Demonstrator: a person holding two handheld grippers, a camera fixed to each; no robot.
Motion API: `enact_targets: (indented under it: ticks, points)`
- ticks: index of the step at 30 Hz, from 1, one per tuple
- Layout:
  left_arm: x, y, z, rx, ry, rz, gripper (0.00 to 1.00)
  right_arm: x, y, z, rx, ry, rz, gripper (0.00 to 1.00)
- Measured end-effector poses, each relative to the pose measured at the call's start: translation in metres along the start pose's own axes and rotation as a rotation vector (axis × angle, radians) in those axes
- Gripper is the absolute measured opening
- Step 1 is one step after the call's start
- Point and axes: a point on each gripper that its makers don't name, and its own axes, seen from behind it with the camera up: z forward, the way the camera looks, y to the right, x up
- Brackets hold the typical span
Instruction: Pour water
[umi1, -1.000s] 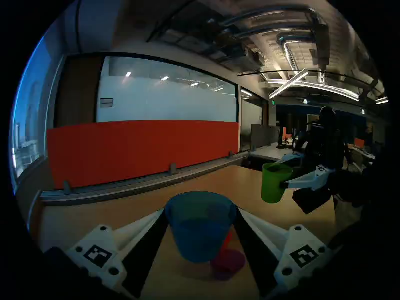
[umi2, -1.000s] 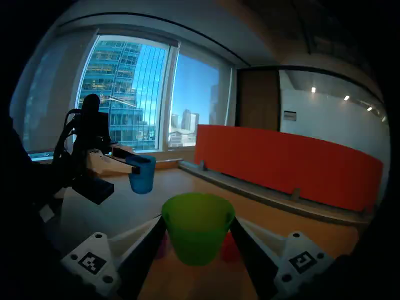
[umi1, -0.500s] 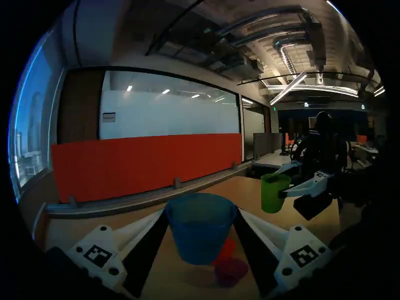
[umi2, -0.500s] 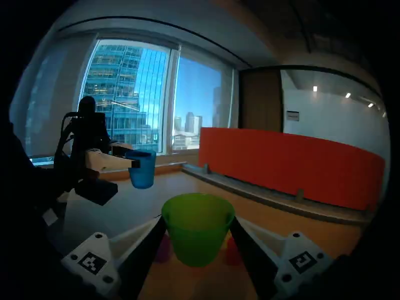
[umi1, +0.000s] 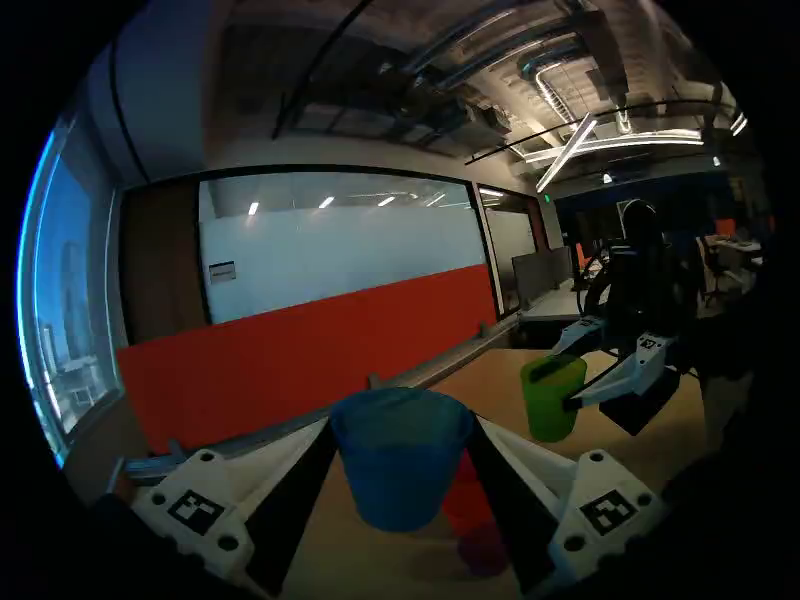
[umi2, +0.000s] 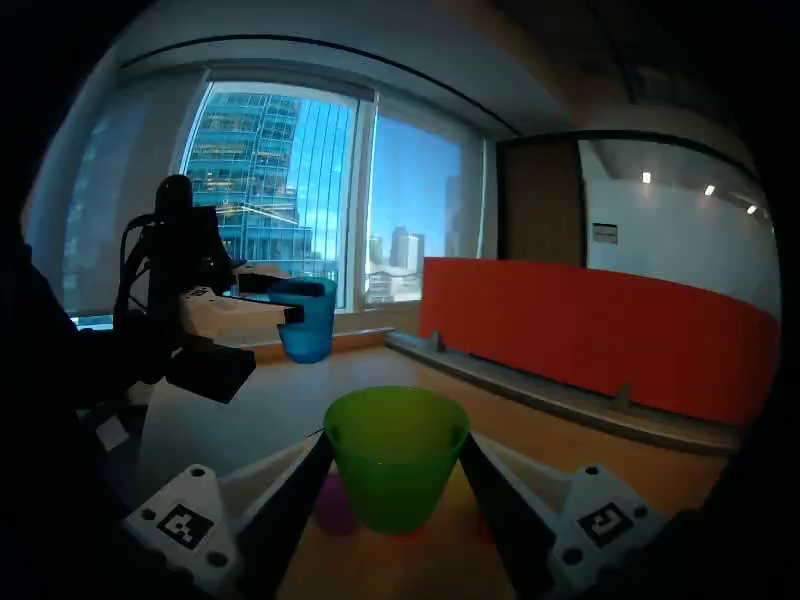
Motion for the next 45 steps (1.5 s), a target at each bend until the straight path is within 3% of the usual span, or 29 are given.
enact_targets:
  ticks: [20,45]
  points:
    - [0.033,0.015,0.013,0.013,0.007,0.255,0.88,0.003,-0.022,0.015,0.061,0.015,0.002,0.90]
    - [0.053,0.022,0.022,0.027,-0.005,0.484,0.88,0.000,-0.045,0.036,0.129,0.020,0.008,0.91]
